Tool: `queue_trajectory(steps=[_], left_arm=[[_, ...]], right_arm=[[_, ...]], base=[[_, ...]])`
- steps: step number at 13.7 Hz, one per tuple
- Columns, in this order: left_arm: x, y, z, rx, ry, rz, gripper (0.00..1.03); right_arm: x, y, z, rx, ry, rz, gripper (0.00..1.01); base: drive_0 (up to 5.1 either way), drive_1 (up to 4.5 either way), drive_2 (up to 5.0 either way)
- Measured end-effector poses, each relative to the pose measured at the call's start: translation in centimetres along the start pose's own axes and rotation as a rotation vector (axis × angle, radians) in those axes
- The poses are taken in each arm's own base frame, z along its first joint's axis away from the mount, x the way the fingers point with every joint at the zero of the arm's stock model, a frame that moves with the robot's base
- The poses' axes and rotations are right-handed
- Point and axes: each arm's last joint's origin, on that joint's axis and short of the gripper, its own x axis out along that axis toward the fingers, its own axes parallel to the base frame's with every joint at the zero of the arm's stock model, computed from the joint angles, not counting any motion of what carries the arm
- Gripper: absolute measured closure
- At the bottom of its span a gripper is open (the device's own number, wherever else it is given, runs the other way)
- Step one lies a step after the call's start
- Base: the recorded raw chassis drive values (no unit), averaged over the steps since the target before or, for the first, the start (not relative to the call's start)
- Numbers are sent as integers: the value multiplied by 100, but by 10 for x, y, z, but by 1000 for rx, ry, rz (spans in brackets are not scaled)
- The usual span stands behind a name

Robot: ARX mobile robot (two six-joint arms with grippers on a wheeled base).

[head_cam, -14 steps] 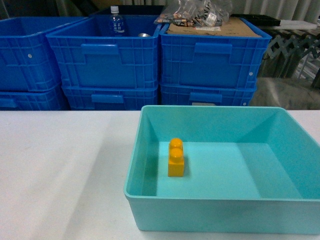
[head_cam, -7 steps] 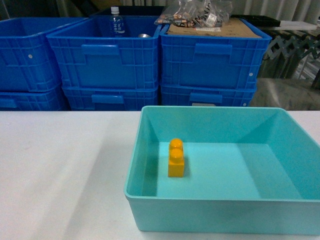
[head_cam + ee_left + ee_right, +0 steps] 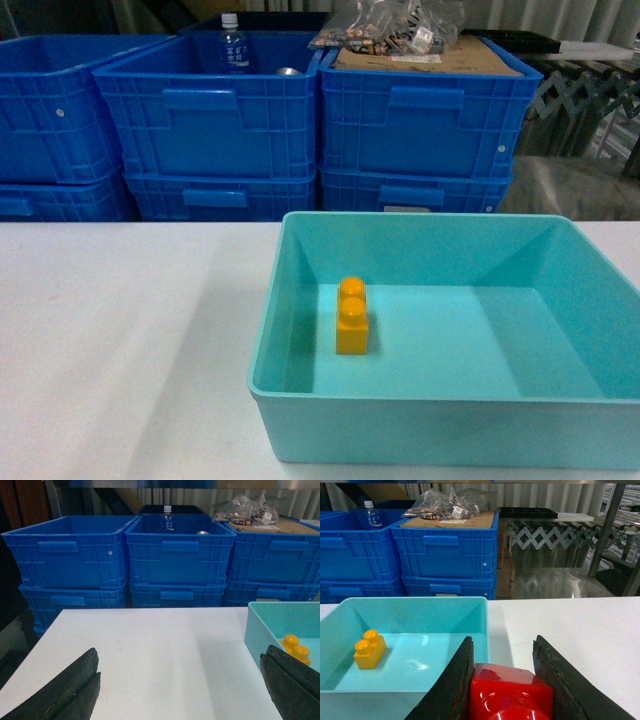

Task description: Pick red block from blue box to shelf

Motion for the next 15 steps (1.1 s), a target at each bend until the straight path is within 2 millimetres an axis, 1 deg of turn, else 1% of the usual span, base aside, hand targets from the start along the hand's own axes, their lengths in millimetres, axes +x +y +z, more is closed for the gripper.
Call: queue_trajectory(steps=[2, 15], left_arm=[[0, 0, 0, 0, 0, 0, 5], [0, 0, 0, 0, 0, 1, 5]], right_arm=[[0, 0, 0, 0, 0, 0, 72], [0, 0, 0, 0, 0, 5, 72]], base=[[0, 0, 0], [-152, -152, -152]])
